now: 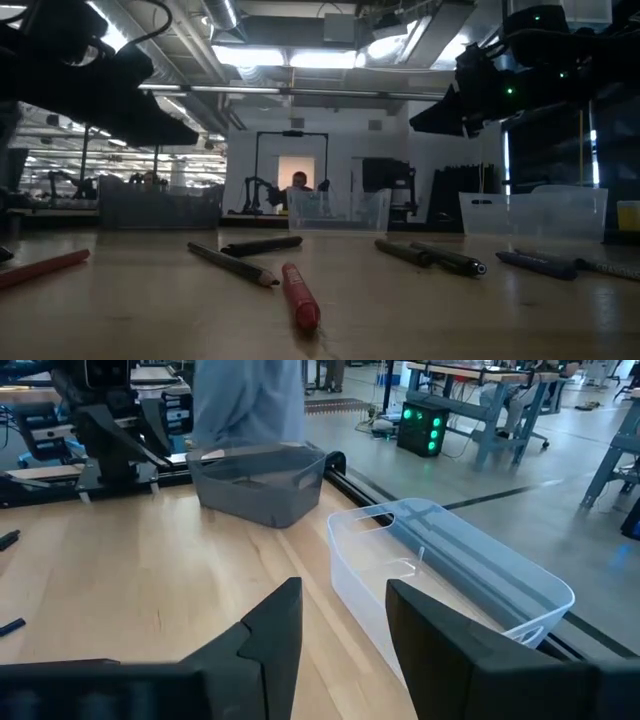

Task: Sort crayons/erasers/pens/pencils in bins
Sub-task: Put the center black pen into the black bin

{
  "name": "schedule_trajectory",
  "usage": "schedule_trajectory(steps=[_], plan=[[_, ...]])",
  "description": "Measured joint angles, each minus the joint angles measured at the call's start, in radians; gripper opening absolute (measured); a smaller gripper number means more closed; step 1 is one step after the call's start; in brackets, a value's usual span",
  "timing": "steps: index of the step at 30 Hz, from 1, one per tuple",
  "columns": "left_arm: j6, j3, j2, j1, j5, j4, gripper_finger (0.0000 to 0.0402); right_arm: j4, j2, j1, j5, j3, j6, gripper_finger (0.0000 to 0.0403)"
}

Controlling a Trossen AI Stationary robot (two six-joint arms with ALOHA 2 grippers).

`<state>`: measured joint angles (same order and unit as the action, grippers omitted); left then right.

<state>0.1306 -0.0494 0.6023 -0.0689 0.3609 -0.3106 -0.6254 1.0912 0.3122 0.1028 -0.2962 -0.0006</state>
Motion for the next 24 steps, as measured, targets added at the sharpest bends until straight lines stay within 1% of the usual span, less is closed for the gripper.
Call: schedule_trajectory(steps=[7, 12, 24], plan=[[0.017, 0.0, 0.049, 0.0, -0.005, -0.078, 0.0112, 0.0, 0.0, 0.0, -0.002, 0.0, 0.025, 0.0152], [0.021, 0.0, 0.093, 0.001, -0.014, -0.106, 0.0111, -0.007, 0.0, 0.0, -0.004, 0.0, 0.026, 0.0152], [0.024, 0.0, 0.191, 0.051, -0.006, -0.206, 0.0111, -0.016, 0.0, -0.001, -0.019, 0.0, 0.047, 0.0152]])
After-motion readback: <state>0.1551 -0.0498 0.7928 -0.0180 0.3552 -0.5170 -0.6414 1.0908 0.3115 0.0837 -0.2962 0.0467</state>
